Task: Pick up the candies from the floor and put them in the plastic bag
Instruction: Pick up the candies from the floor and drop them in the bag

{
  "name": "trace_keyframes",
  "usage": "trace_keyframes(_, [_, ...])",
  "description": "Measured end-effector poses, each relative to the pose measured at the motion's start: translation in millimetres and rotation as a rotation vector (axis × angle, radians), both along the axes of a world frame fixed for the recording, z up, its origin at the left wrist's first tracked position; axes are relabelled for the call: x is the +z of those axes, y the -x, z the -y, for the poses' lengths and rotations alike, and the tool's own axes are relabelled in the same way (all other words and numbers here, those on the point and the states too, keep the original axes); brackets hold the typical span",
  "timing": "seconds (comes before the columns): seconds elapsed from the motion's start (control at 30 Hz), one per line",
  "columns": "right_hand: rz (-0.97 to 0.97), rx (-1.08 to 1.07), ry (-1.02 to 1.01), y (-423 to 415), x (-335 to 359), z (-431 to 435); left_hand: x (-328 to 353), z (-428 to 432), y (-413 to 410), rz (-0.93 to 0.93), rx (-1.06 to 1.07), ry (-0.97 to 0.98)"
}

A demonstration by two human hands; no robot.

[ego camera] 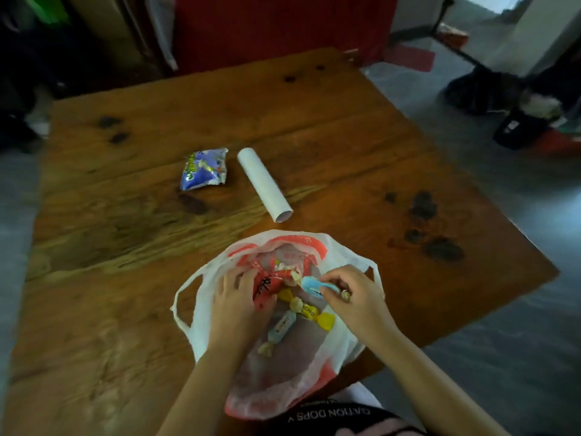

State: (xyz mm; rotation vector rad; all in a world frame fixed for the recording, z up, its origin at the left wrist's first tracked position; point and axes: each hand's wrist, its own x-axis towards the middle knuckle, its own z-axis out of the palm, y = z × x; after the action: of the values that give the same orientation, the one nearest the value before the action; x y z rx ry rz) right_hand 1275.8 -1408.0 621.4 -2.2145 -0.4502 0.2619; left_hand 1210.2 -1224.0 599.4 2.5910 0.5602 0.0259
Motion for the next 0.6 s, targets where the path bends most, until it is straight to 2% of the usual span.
trace_keyframes(0.23, [-0.013, 0.357, 0.142, -26.4, -14.1, -21.0, 24.5, 32.1, 53.9, 0.118, 0.24, -0.024])
trace_keyframes(0.4, [0.067, 0.451, 0.242, -29.9, -29.2, -23.9, 25.8, 61.6, 90.9, 0.132, 0.467, -0.022])
trace_keyframes(0.5, [0.127, 0.452, 0.215, -30.9, -25.8, -23.0, 27.0, 76.7, 114.4, 0.102, 0.569, -0.063])
trace_keyframes(0.6, [0.185, 0.47, 0.1, -24.8, -13.3, -28.4, 32.7, 84.6, 133.9, 0.092, 0.654, -0.111])
